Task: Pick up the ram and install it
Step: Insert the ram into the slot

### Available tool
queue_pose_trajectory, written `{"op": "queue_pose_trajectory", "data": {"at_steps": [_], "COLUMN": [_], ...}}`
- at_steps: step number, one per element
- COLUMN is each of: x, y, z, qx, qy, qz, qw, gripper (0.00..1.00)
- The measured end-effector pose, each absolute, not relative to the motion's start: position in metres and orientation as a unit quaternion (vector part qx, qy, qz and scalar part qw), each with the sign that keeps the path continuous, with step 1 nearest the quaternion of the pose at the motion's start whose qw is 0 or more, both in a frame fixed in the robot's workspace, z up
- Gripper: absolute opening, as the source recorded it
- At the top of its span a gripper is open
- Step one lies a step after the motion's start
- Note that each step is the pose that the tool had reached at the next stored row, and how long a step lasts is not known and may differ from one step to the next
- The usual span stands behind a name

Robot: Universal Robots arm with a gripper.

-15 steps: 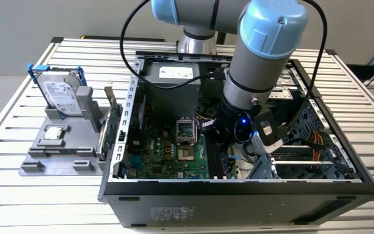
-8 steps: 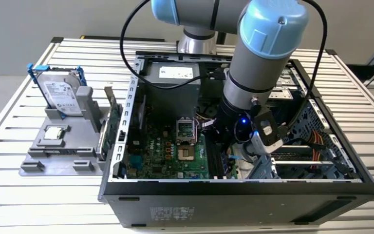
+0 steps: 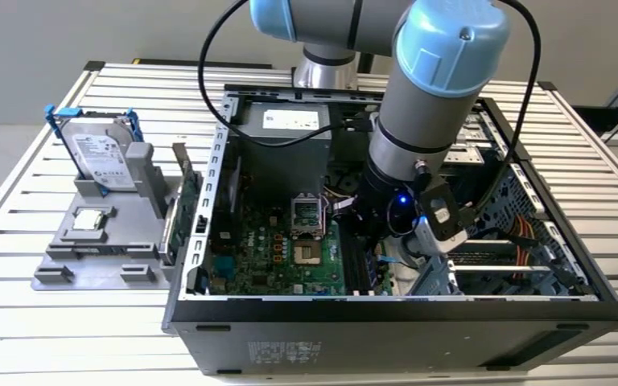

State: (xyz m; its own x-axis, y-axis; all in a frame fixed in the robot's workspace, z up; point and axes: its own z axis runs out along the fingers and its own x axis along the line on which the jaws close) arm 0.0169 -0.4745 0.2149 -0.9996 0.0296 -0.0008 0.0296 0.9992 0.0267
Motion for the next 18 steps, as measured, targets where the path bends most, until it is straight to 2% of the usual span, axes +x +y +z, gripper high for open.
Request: {"op": "queue_pose_trajectory", "data": {"at_steps": [5,10,18], "x": [0.0168,0.0168,0.0155], "y": [-0.4743,-0.4729,-0.4673], "z": [0.2201,0.2204,0.2198], "qx": [0.015,0.017,0.018], "qy": [1.000,1.000,1.000], "qz": [0.008,-0.008,-0.010], "qw": [0.001,0.003,0.009], "gripper": [0.00,0.00,0.00]}}
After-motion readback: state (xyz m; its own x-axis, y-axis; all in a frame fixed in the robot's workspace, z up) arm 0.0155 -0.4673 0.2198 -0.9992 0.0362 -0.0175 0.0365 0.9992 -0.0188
